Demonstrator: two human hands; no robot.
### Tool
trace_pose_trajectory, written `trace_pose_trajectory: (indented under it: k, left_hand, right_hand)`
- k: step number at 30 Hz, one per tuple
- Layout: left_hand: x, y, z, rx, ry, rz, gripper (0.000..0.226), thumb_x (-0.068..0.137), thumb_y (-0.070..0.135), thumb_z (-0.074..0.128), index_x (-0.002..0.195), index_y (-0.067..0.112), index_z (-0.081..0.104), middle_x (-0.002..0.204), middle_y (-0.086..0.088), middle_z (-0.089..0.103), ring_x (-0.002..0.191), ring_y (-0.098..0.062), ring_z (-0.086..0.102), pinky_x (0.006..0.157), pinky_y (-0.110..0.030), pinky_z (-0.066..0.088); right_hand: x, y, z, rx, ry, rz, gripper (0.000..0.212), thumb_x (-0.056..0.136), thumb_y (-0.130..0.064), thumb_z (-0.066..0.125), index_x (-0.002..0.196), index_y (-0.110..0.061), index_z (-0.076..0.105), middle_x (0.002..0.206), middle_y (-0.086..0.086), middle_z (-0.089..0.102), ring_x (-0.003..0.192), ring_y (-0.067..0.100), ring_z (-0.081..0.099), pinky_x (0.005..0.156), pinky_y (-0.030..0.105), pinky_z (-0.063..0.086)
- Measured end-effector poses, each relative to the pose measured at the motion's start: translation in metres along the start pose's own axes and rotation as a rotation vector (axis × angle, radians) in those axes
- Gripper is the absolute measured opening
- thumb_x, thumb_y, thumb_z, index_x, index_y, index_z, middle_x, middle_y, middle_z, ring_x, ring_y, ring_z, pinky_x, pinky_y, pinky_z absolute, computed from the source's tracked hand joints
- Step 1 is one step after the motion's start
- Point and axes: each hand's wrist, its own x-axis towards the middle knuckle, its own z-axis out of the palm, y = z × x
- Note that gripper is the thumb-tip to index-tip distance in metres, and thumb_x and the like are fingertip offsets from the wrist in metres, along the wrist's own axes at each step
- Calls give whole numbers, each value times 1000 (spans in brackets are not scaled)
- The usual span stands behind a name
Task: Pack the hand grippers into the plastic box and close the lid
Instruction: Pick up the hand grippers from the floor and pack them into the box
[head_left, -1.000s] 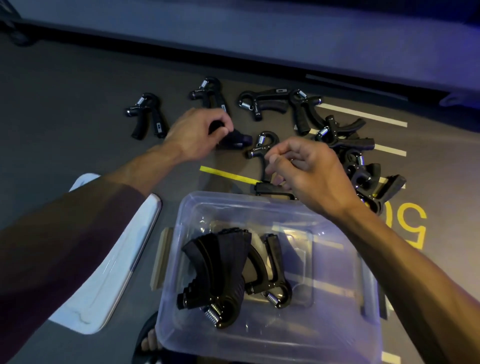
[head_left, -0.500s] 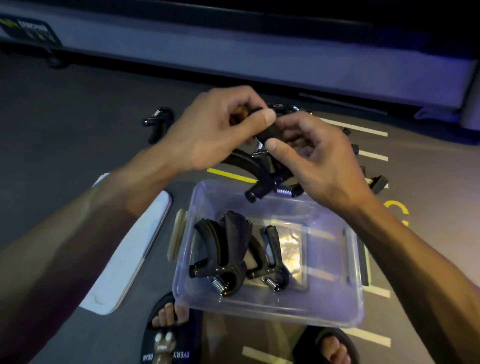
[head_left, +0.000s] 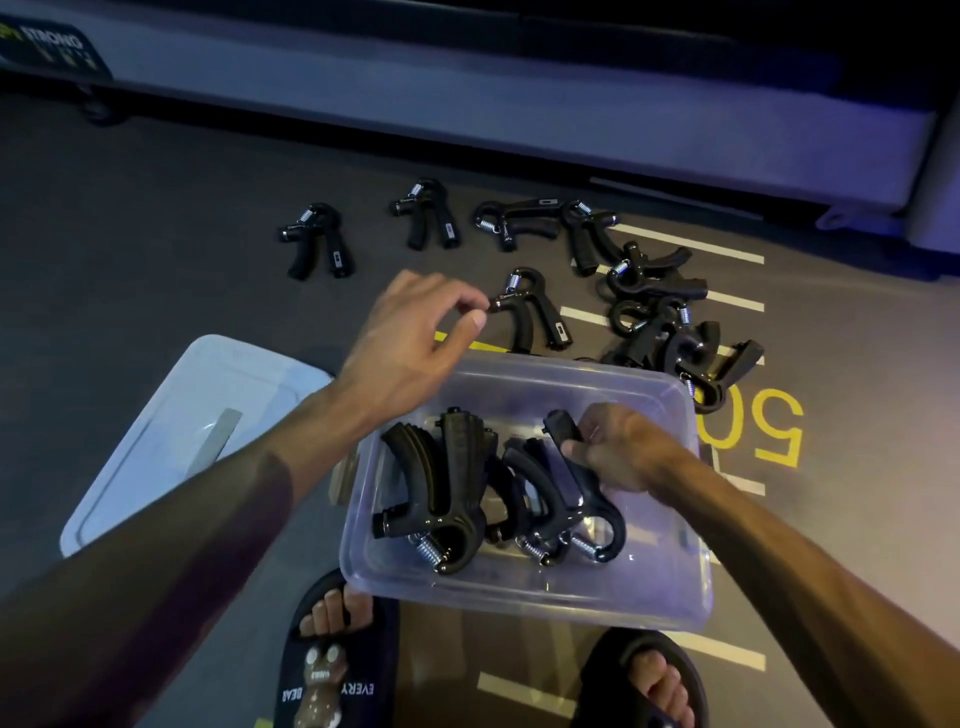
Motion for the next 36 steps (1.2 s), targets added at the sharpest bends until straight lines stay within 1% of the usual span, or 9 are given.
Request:
trace_pose_trajectory:
  k: [4,9,14,16,18,22,25,29,36]
  left_hand:
    - [-12,-12,13,-16,-38,-56,29,102,38,45,112,22,68,105,9,65,102,-18,52,92,-37,42]
    - [-13,-26,20,-16,-99,-90,31,106,42,39,115,27,65,107,13,63,102,-15,53,92,-39,44]
    - [-10,-27,20,0,-113,-120,33,106,43,37,116,28,65,108,13,64,101,-15,54,88,-40,46]
    - [-10,-25,19,1,-121,-134,35,106,44,36,116,27,65,107,14,63,100,-16,53,86,-39,46]
    - [-10,-23,19,3,-130,-140,36,106,44,35,117,27,65,106,12,64,99,-16,53,85,-39,46]
    - [-10,-22,18,10,-138,-144,38,105,45,34,117,26,65,106,10,64,97,-16,53,84,-40,47]
    - [-11,-22,18,8,-135,-146,36,106,44,35,117,27,65,105,10,64,97,-16,53,83,-40,47]
    - [-11,-23,18,14,-139,-154,37,106,45,33,117,28,64,104,11,63,96,-15,53,85,-43,47]
    - [-11,-22,18,18,-143,-155,35,107,42,36,118,26,64,107,10,64,98,-15,53,84,-40,47]
  right_hand:
    - [16,11,24,95,6,77,23,97,-30,60,108,-11,53,103,9,55,92,23,50,76,29,41]
    - [30,14,38,163,-1,133,28,98,-31,59,116,-9,55,117,14,62,107,32,61,84,33,49]
    - [39,15,51,242,-54,158,16,98,-25,59,94,-12,51,113,23,67,102,39,68,90,49,56]
    - [38,14,52,279,-65,175,21,99,-21,58,80,-19,49,107,22,69,98,41,70,87,52,58]
    - [37,14,54,340,-75,204,25,100,-15,56,76,-20,50,102,27,71,89,45,72,81,57,59]
    - [36,14,55,410,-81,256,19,99,-10,56,82,-17,53,99,31,71,83,47,73,73,59,60]
    - [35,12,53,448,-94,247,11,95,-10,63,90,-16,55,100,25,71,85,43,73,72,57,61]
    - [32,13,53,484,-108,258,21,92,-13,68,107,-8,55,101,24,71,83,40,74,69,55,62]
    - [31,17,52,493,-142,173,13,96,-13,63,106,-10,54,103,23,71,84,39,74,72,54,62]
